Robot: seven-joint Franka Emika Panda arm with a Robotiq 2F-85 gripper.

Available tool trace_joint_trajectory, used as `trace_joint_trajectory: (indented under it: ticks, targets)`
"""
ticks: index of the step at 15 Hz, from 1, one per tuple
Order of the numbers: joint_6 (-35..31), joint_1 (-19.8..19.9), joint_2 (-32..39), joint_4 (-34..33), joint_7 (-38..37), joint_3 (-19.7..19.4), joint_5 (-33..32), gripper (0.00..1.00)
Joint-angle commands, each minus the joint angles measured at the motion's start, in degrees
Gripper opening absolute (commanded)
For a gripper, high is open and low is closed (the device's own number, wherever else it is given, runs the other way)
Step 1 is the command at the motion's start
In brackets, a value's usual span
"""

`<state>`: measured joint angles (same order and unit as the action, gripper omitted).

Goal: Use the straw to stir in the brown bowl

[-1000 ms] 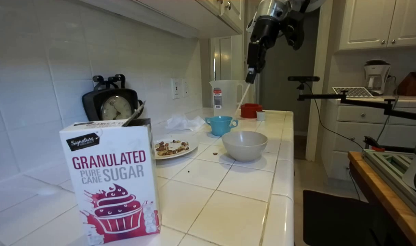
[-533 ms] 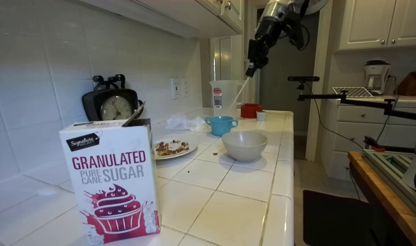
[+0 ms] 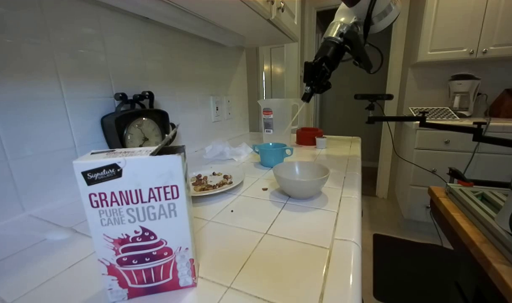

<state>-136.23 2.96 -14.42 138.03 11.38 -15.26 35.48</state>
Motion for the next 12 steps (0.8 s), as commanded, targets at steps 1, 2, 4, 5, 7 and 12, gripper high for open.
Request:
trace_joint_trajectory:
  ticks: [1,2,4,5,7,12]
  targets:
    - [-0.5,0.8,5.1,-3.0,1.8,-0.2,4.4,0.01]
    - [-0.6,1.2,6.5,-3.7,1.7,-0.2,5.2,0.01]
    - [-0.7,2.1,8.9,-5.2,1.7,0.2,6.6,0.01]
    - [-0.6,2.5,10.1,-5.8,1.7,0.4,7.1,0.01]
    - [-0.1,3.4,12.2,-7.3,1.4,0.7,7.7,0.01]
    - [0.7,5.1,16.2,-10.1,1.1,1.7,7.9,0.33]
